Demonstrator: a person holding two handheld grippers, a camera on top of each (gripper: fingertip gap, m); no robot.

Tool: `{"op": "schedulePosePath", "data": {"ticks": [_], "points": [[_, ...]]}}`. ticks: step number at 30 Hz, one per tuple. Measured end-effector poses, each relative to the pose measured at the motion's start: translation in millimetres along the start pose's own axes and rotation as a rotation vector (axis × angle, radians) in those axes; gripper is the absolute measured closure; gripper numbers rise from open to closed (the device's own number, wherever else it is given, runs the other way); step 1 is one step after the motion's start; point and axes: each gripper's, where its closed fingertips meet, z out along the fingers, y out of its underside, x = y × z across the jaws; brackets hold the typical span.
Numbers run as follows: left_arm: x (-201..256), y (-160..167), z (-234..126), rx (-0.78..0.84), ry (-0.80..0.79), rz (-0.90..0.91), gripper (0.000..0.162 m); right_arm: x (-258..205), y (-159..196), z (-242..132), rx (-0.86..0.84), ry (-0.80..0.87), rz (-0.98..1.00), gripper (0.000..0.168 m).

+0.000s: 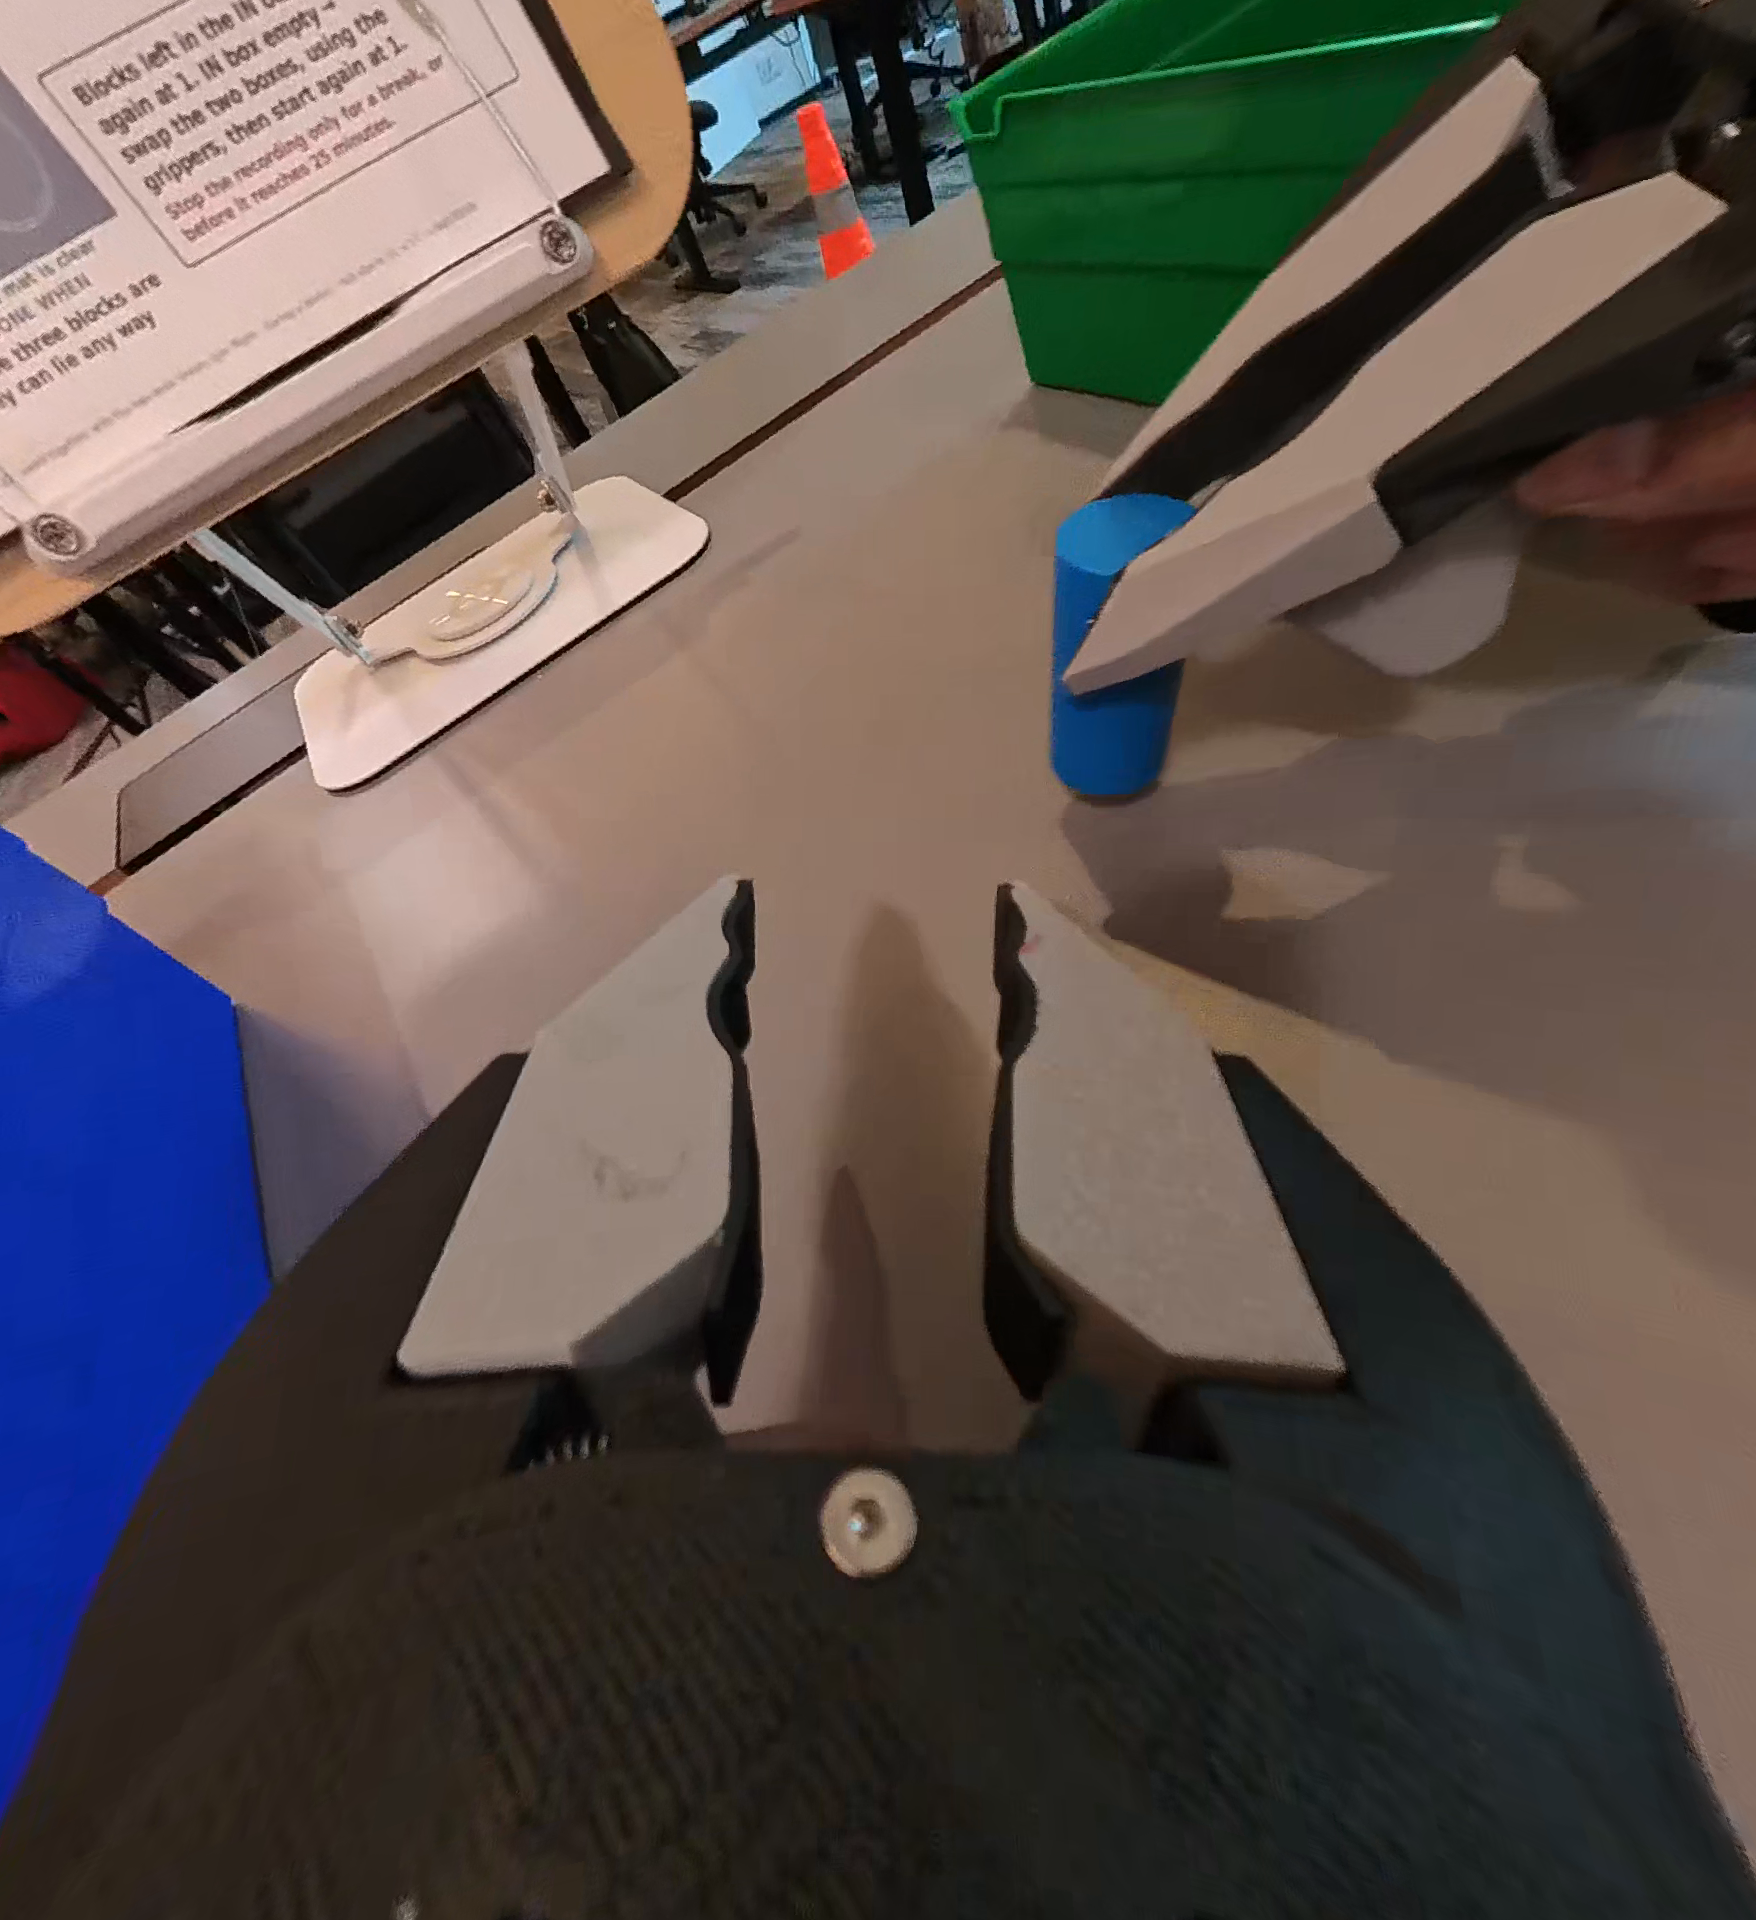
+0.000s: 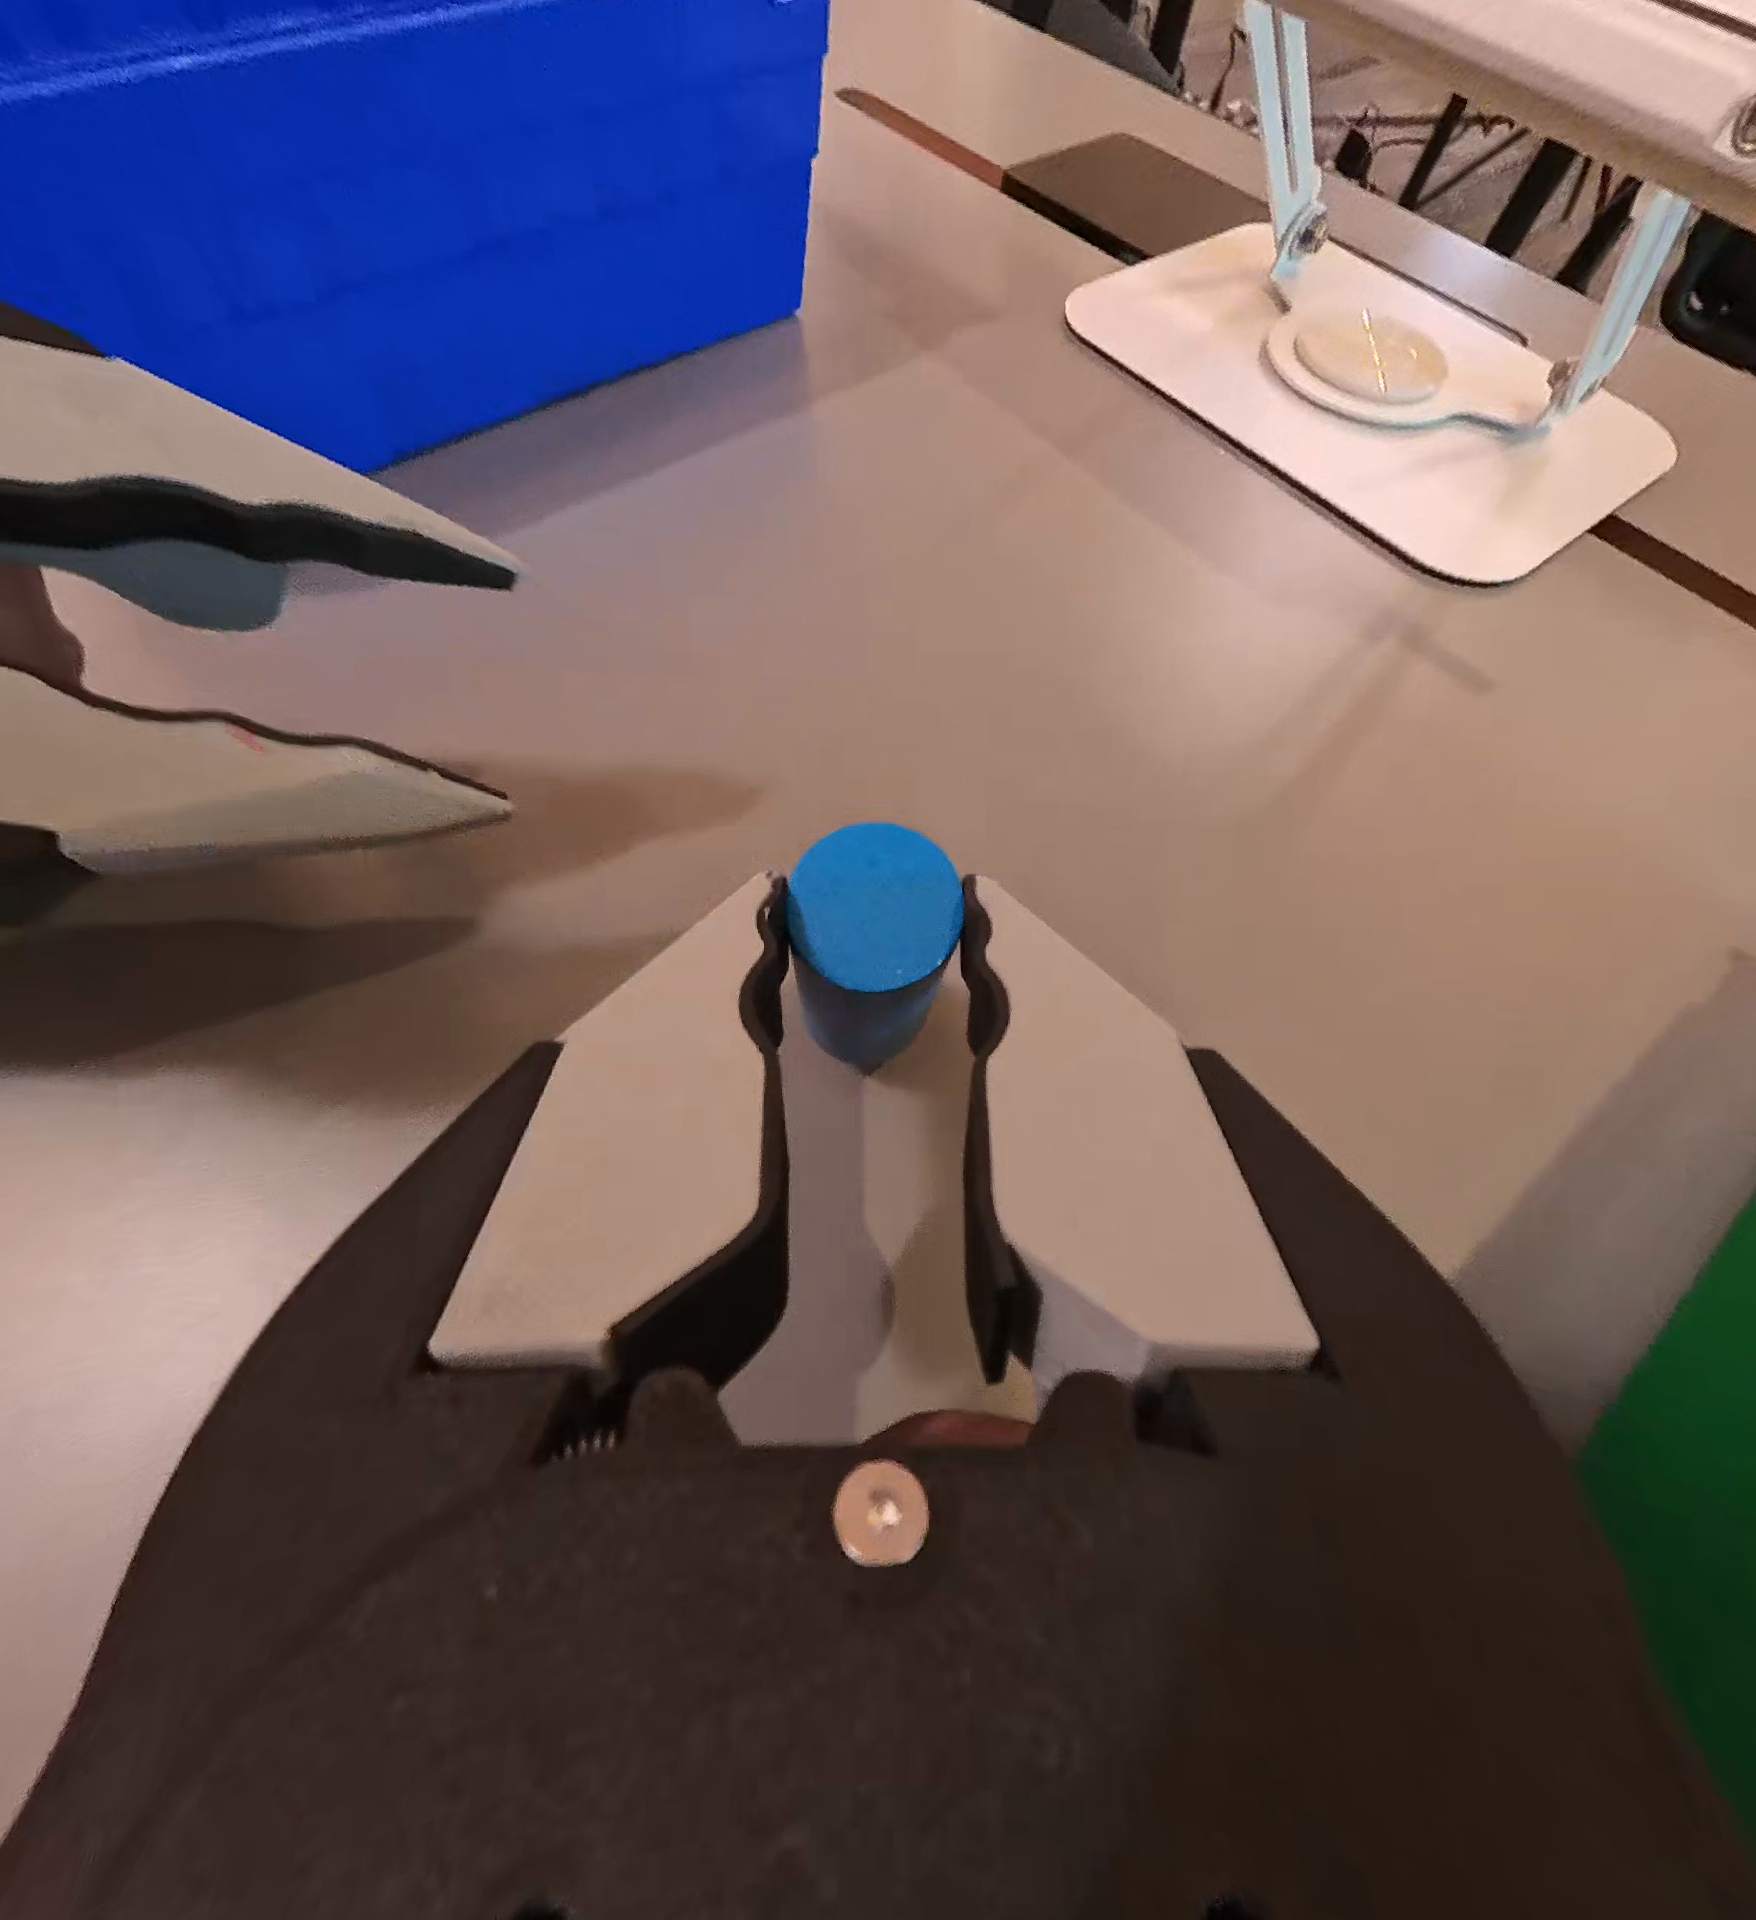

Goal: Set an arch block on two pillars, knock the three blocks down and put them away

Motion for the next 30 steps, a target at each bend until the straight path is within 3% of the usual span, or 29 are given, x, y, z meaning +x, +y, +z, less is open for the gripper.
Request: {"op": "schedulePosePath", "data": {"ticks": [13, 18, 23, 26, 30], "points": [[-1.5, 4.0, 0.1, -0.025, -0.026, 0.024, 0.114, 10.6, 16.1, 4.0, -0.081, 0.054, -0.016, 0.134], [-1.6, 4.5, -26.7, -0.036, 0.02, -0.025, 0.109, 11.2, 6.3, -0.4, -0.03, 0.066, -0.018, 0.123], [-66.0, -7.1, -94.4, -0.078, -0.046, -0.085, 0.114, 12.7, -8.6, -8.6, 0.046, 0.093, -0.022, 0.118], [-134.3, -4.0, -132.4, -0.125, -0.128, -0.204, 0.104, 13.9, -15.7, -13.8, 0.081, 0.114, -0.033, 0.118], [-221.3, 47.0, -154.7, -0.339, -0.281, -0.302, 0.094, 16.9, -25.0, -21.3, 0.136, 0.138, -0.027, 0.116]]}}
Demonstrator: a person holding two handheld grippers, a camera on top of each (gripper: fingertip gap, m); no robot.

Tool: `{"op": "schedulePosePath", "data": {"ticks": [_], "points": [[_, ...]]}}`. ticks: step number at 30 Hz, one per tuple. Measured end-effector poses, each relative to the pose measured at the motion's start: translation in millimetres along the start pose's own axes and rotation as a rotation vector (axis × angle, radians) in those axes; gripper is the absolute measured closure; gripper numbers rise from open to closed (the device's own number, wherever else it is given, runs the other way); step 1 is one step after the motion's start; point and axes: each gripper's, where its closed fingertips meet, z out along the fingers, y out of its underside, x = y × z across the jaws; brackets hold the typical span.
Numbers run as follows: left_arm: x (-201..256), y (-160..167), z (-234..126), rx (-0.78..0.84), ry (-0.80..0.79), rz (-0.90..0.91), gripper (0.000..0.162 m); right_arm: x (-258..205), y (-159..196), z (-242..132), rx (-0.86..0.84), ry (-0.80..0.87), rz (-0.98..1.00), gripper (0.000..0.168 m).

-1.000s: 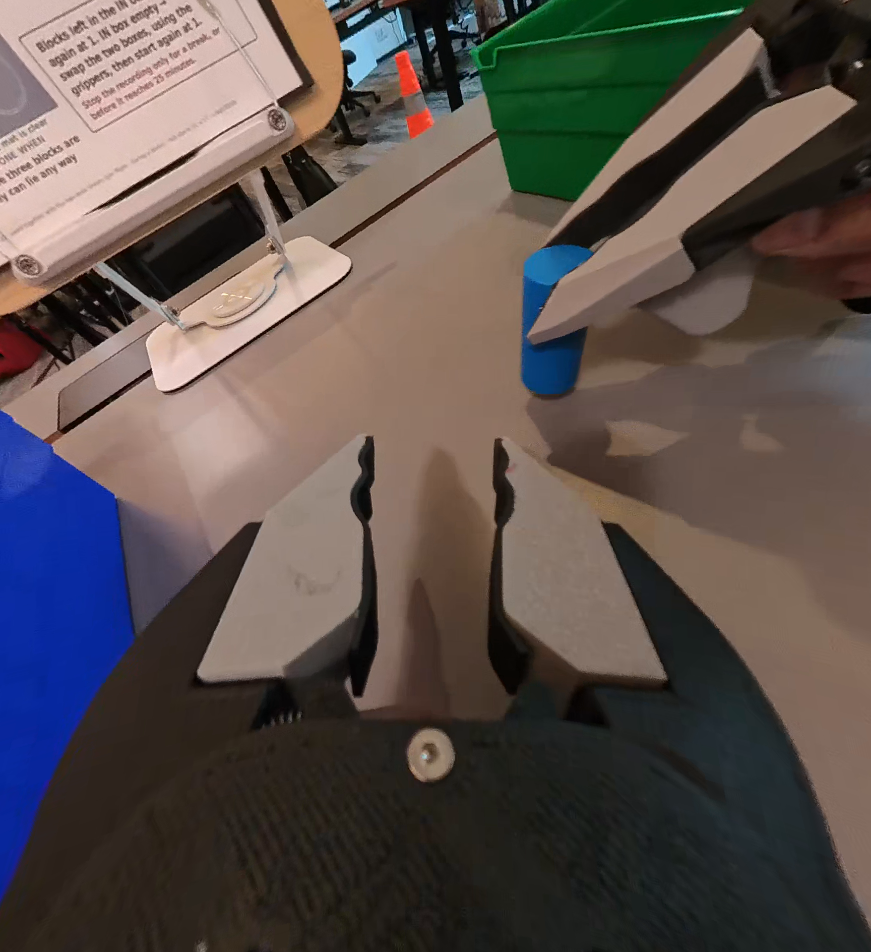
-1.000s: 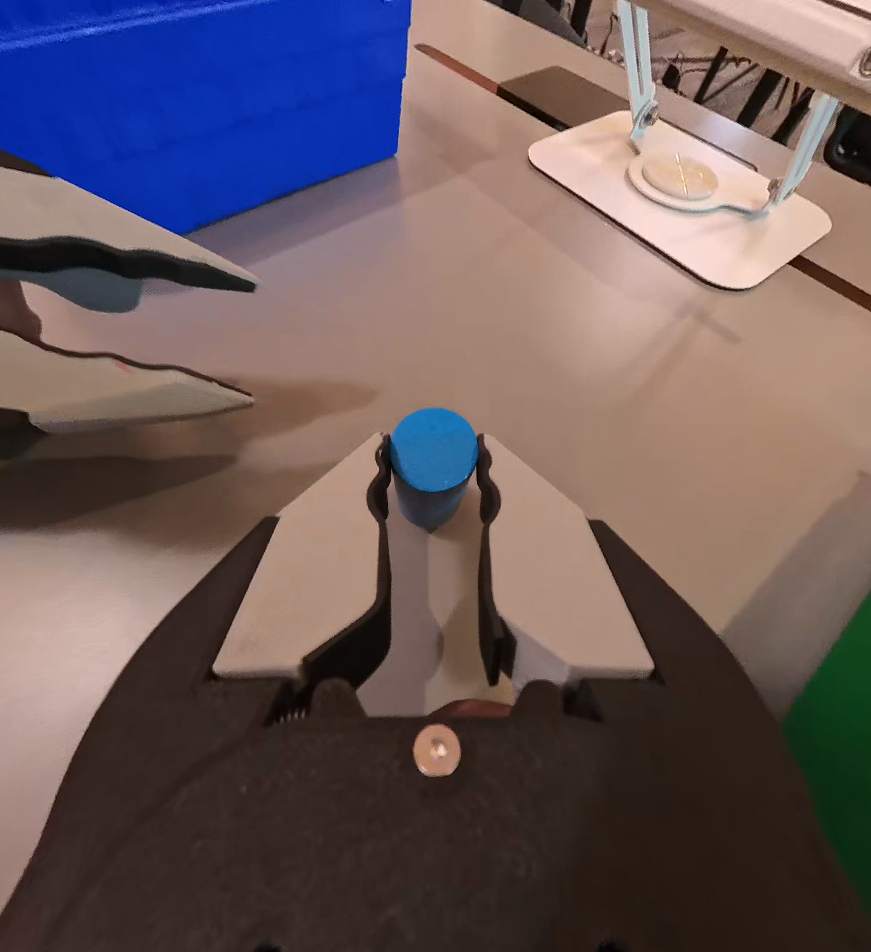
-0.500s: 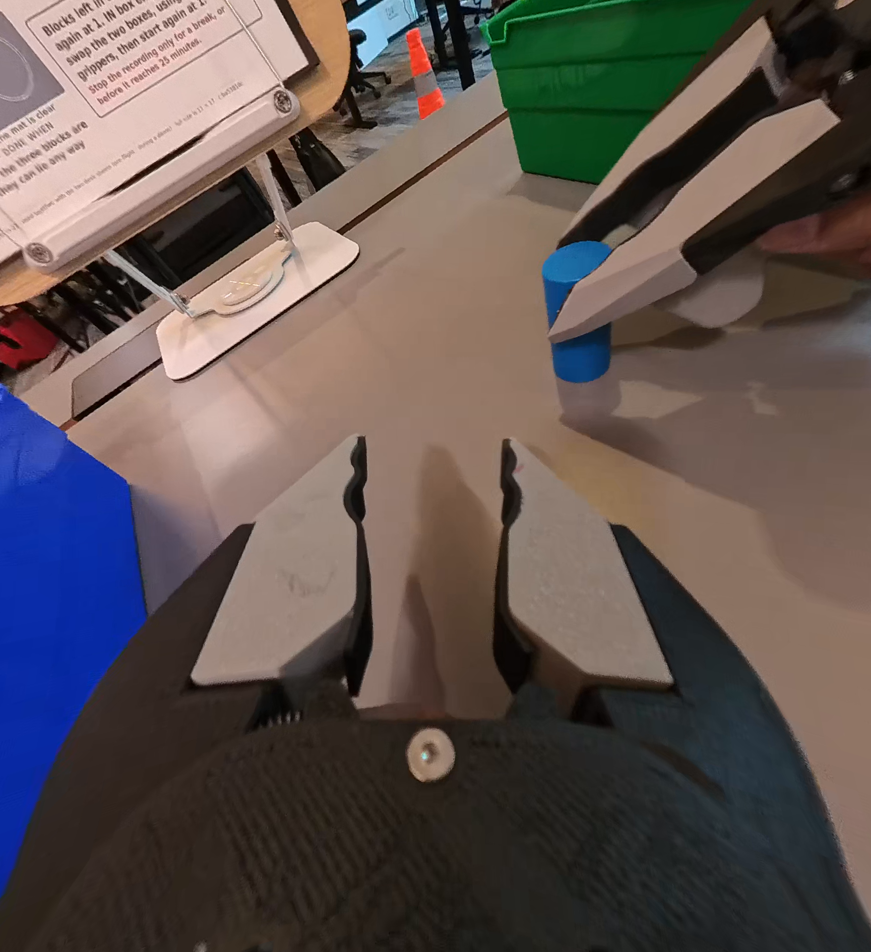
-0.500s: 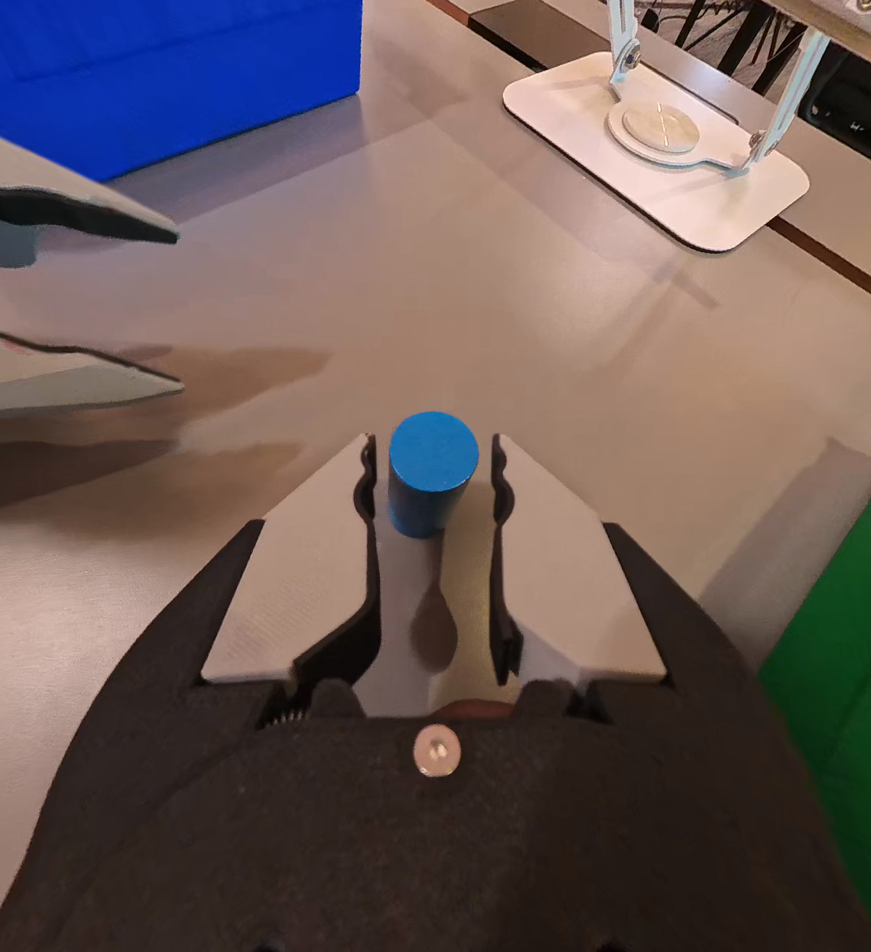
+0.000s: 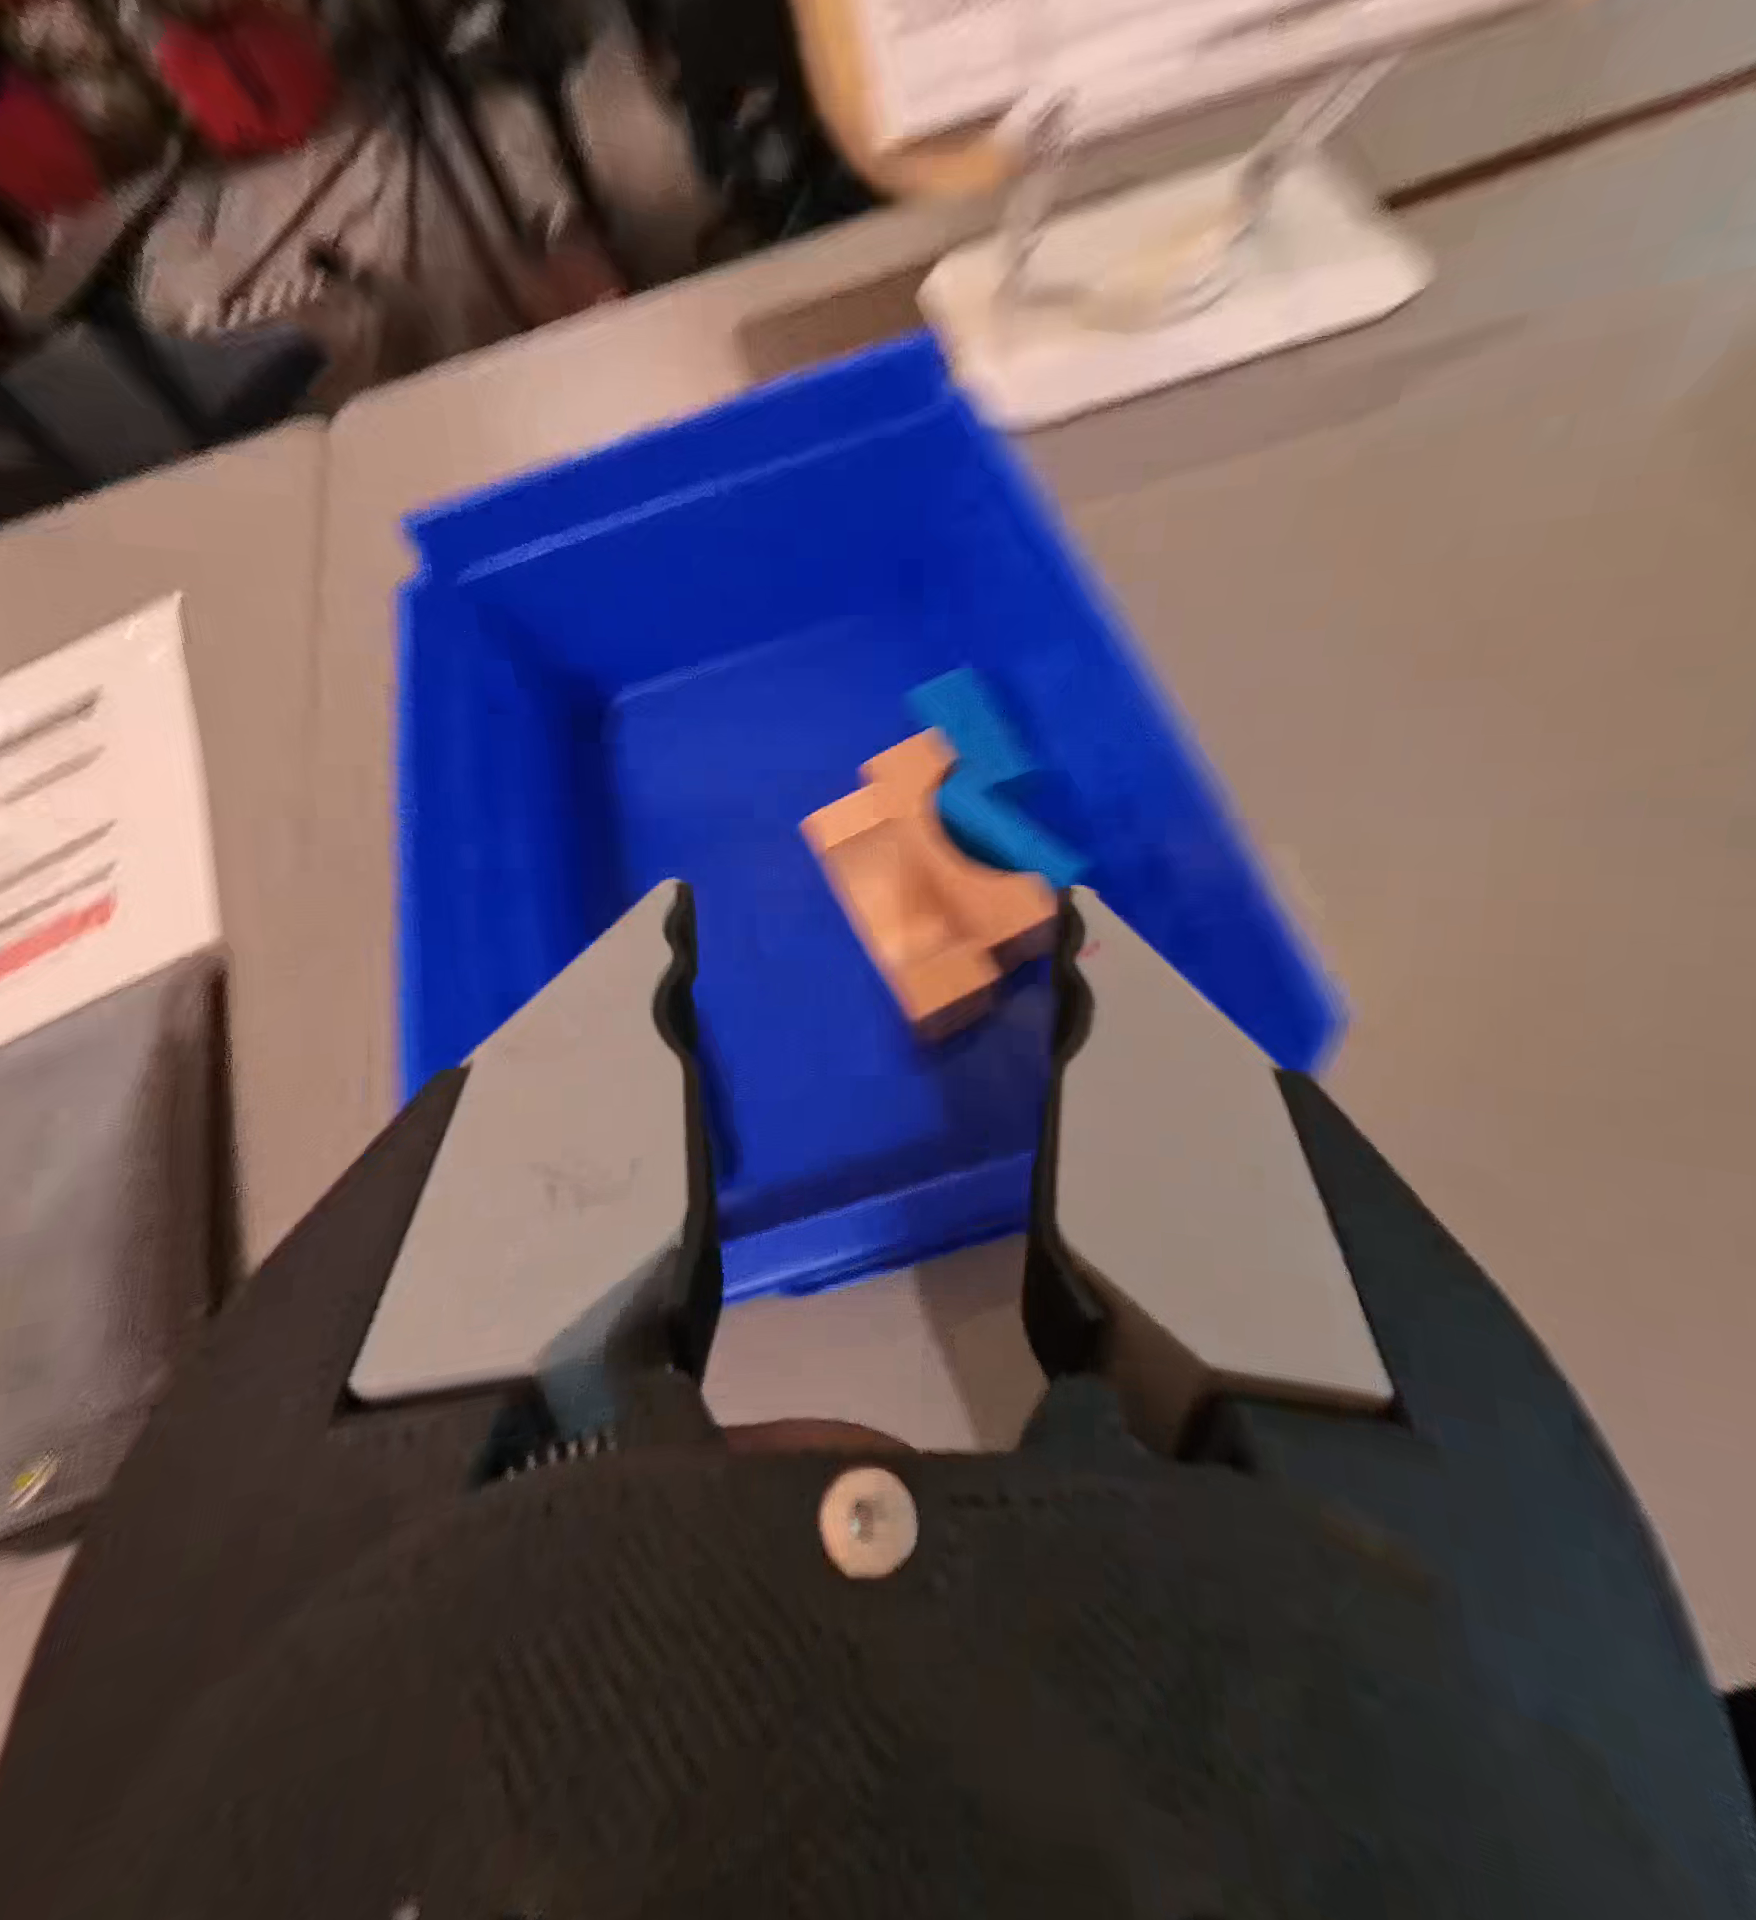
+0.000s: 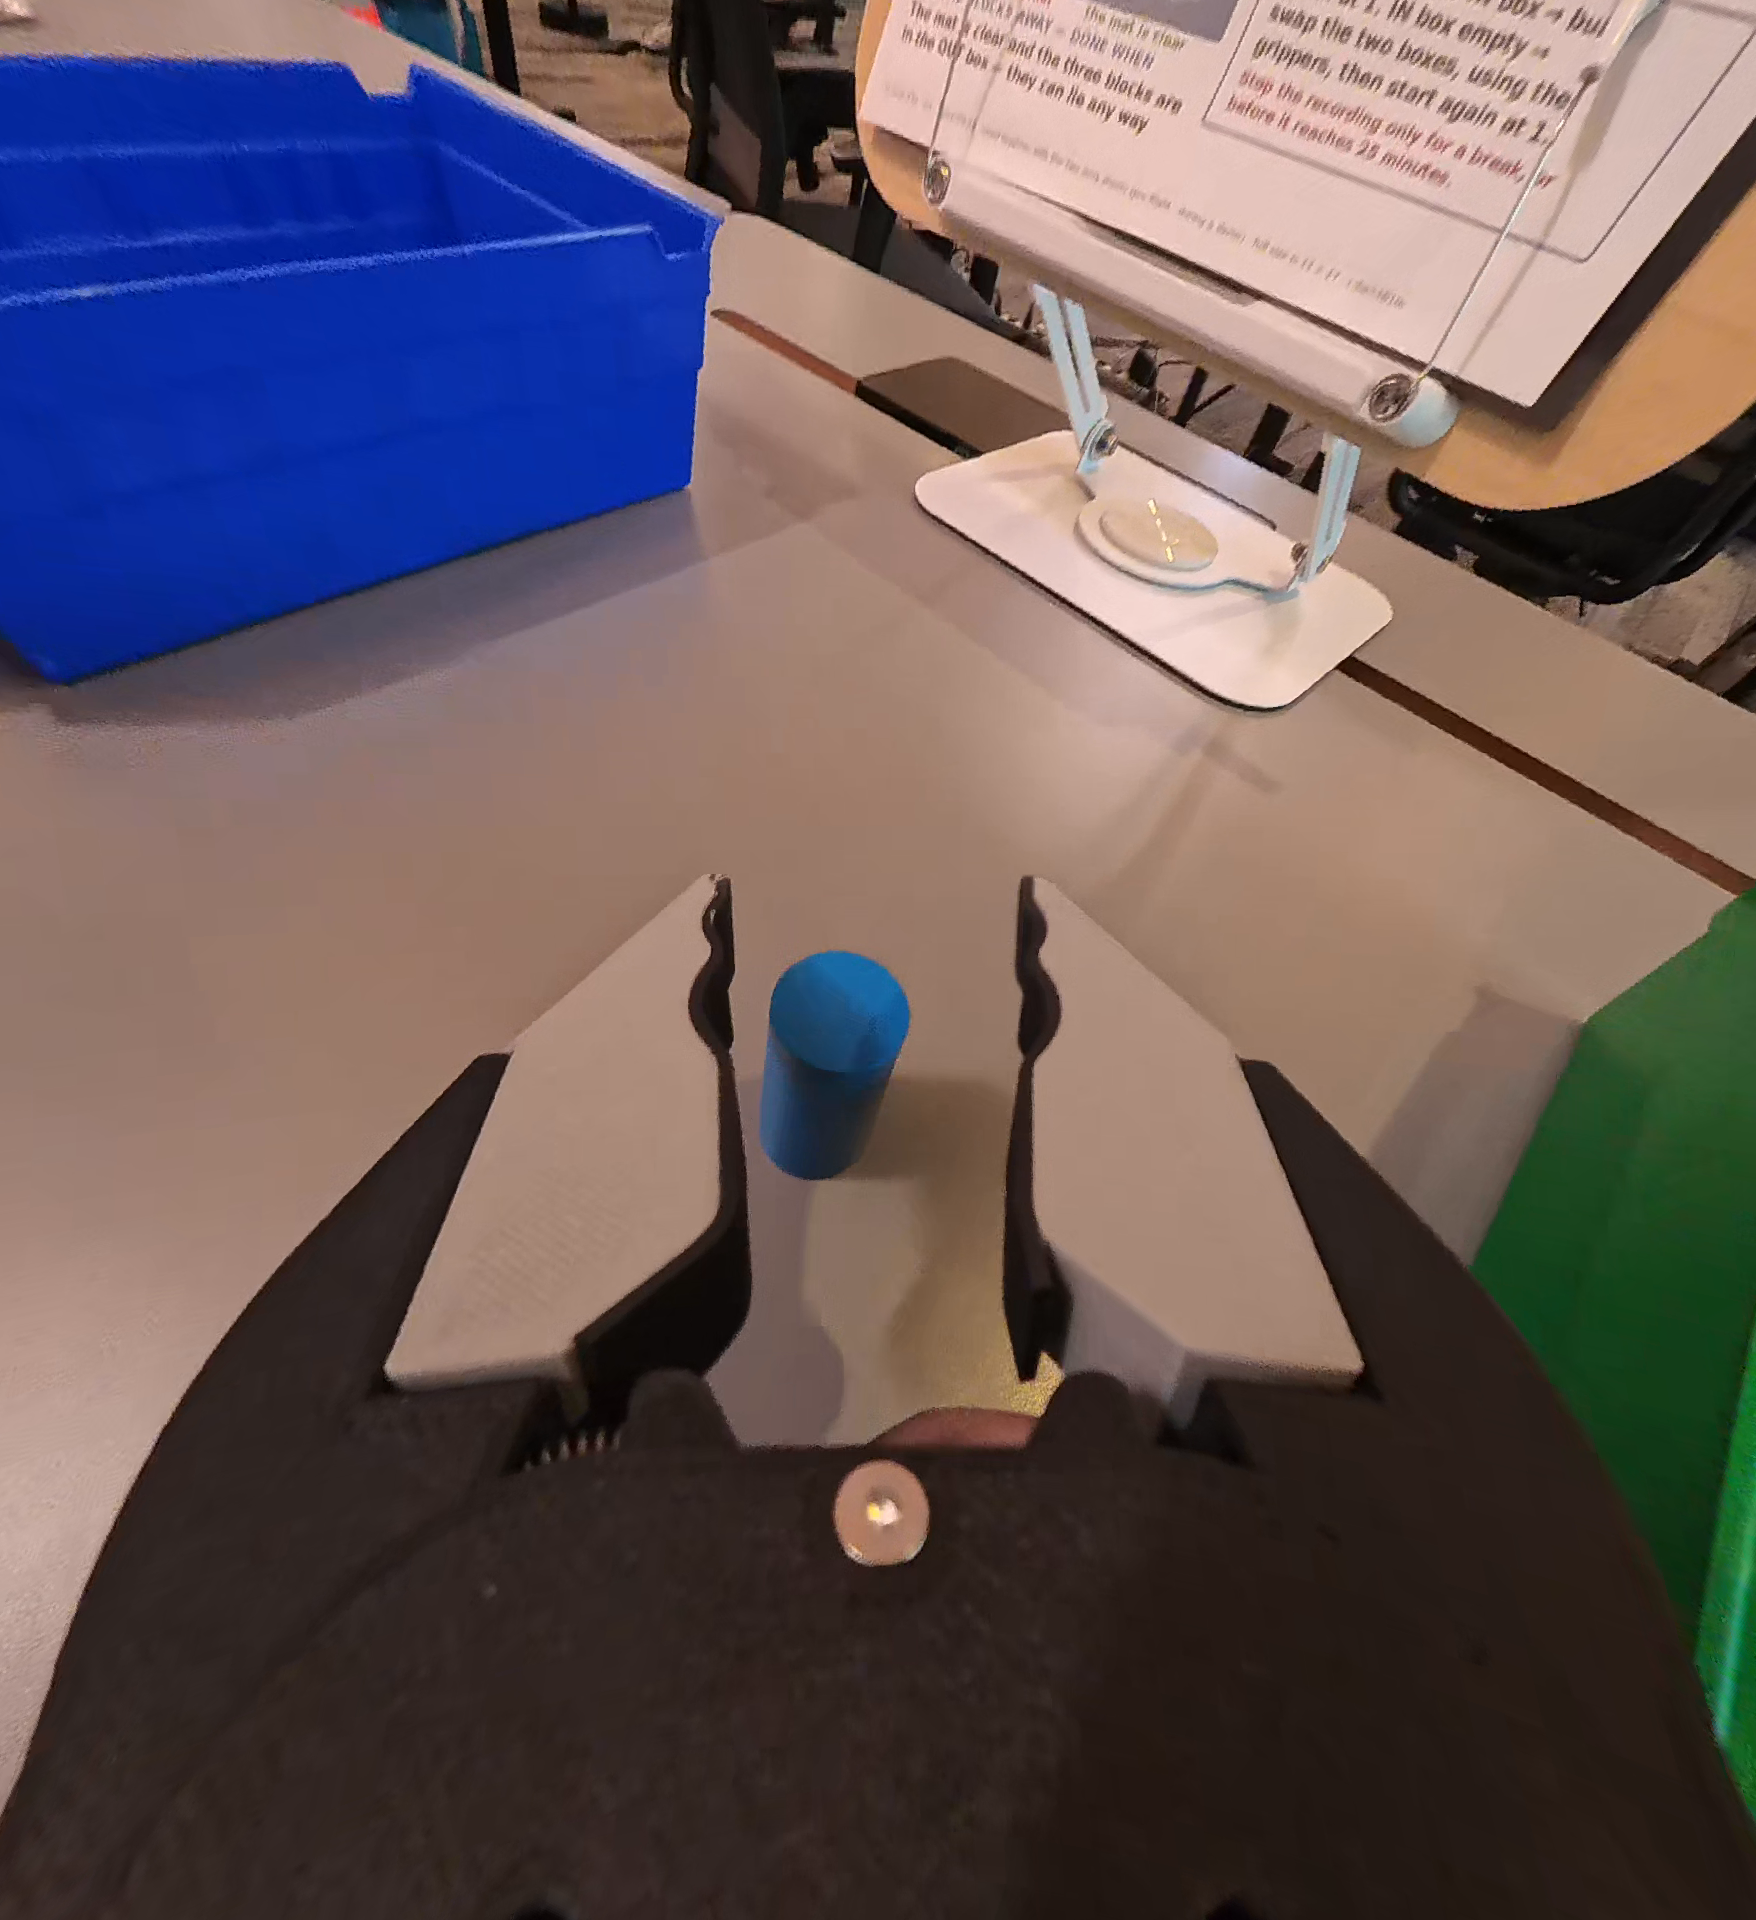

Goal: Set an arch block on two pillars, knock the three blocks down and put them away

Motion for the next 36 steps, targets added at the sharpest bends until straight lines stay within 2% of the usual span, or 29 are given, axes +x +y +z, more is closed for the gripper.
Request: {"op": "schedulePosePath", "data": {"ticks": [3, 6, 7, 8, 10, 11, 15, 16, 21, 25, 29, 31, 33, 36], "points": [[-39.8, 39.2, 29.7, -0.217, -0.058, -0.044, 0.09, 0.3, -3.4, -1.9, 0.019, 0.002, 0.003, 0.117], [-53.0, 77.9, 53.3, -0.42, -0.08, -0.044, 0.092, -0.1, -4.7, -2.4, 0.027, 0.007, -0.008, 0.117], [-57.2, 87.2, 59.0, -0.469, -0.098, -0.031, 0.095, -0.4, -4.6, -2.2, 0.027, 0.007, -0.01, 0.117], [-59.6, 95.5, 63.7, -0.513, -0.109, -0.019, 0.109, -0.4, -4.5, -2.1, 0.026, 0.008, -0.012, 0.117], [-62.5, 100.6, 71.4, -0.55, -0.125, -0.015, 0.136, -0.9, -4.5, -2.1, 0.026, 0.009, -0.014, 0.116], [-64.0, 102.1, 74.3, -0.566, -0.134, -0.017, 0.129, -1.6, -4.9, -2.1, 0.028, 0.006, -0.015, 0.116], [-54.2, 114.4, 86.0, -0.652, -0.058, -0.057, 0.124, -4.2, -5.0, -1.5, 0.027, -0.001, -0.023, 0.116], [-49.3, 115.1, 87.1, -0.662, -0.018, -0.082, 0.13, -4.5, -5.0, -1.5, 0.025, 0.0, -0.027, 0.117], [-45.6, 115.7, 85.5, -0.675, 0.045, -0.061, 0.131, -6.0, -7.4, -2.6, 0.034, -0.001, -0.037, 0.117], [-54.2, 96.5, 79.1, -0.568, -0.051, 0.11, 0.132, -6.0, -9.4, -3.6, 0.046, 0.0, -0.036, 0.118], [-41.3, 28.9, 63.1, -0.247, -0.096, 0.171, 0.133, -6.4, -10.6, -3.8, 0.054, 0.001, -0.038, 0.118], [-11.8, -14.2, 48.4, -0.043, -0.027, 0.143, 0.133, -5.4, -12.6, -5.0, 0.064, 0.009, -0.044, 0.118], [36.9, -54.0, 28.5, 0.148, 0.113, 0.117, 0.133, -2.8, -16.9, -8.2, 0.089, 0.024, -0.047, 0.119], [117.6, -92.6, 3.6, 0.353, 0.295, 0.14, 0.133, 4.0, -24.3, -15.1, 0.14, 0.051, -0.03, 0.119]]}}
